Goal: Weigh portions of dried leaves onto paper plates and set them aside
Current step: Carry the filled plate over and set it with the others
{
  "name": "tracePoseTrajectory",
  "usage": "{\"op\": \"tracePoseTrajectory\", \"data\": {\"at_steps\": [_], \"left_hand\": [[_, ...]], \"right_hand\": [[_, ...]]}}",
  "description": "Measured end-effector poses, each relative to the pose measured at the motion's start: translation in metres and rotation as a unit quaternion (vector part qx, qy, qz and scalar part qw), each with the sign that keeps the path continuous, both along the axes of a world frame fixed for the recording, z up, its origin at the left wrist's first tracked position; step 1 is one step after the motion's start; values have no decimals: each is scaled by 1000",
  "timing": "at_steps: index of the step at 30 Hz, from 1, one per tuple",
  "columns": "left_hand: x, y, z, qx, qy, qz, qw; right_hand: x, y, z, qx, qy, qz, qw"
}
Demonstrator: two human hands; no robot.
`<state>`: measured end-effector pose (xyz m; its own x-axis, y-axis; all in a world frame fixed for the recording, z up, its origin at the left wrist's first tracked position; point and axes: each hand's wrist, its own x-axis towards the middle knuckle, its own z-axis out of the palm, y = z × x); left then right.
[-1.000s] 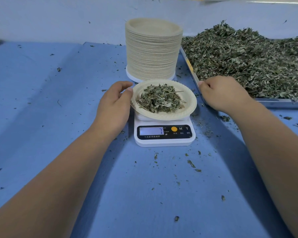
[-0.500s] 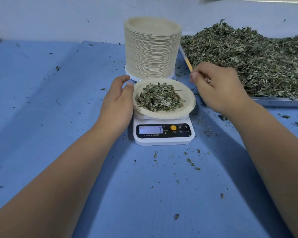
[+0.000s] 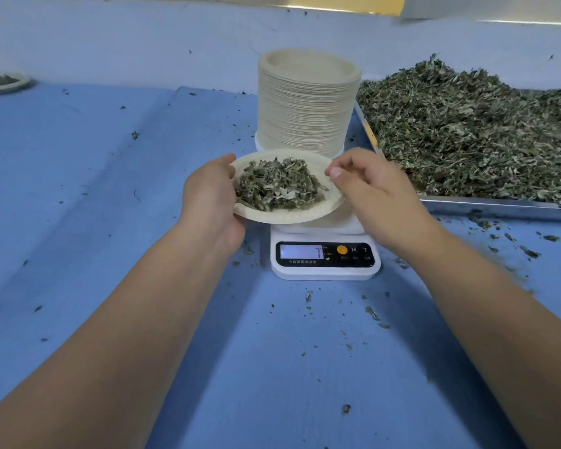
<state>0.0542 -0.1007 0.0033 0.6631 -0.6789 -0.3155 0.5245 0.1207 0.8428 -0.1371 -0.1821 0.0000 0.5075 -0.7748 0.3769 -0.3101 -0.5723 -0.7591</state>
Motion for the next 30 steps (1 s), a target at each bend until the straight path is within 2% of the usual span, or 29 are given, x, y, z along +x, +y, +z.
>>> {"op": "tracePoseTrajectory", "data": {"at_steps": [7,11,14,16,20,23,25,26,28,30], "left_hand": [[61,38,16,13,-28,64,997],[114,71,22,31,-22,91,995],[160,96,24,38,-24,123,991],[190,109,23,49,-40,141,988],[254,128,14,90,-66,193,975],[310,133,2,140,-120,218,959],[347,134,-8,204,-215,196,935],[366,135,-12,249,-281,175,910],[401,140,-15,330,-403,138,842],[436,150,-18,392,-476,105,780]], "right_hand": [[65,40,6,71,-30,76,994],[113,60,17,105,26,184,977],[155,73,14,37,97,246,964],[189,78,11,6,98,250,963],[265,86,2,64,68,269,958],[323,89,-12,52,84,265,959],[364,88,-21,31,106,260,959],[385,88,-25,24,115,256,959],[426,84,-33,6,129,245,961],[468,79,-41,-19,147,236,960]]}}
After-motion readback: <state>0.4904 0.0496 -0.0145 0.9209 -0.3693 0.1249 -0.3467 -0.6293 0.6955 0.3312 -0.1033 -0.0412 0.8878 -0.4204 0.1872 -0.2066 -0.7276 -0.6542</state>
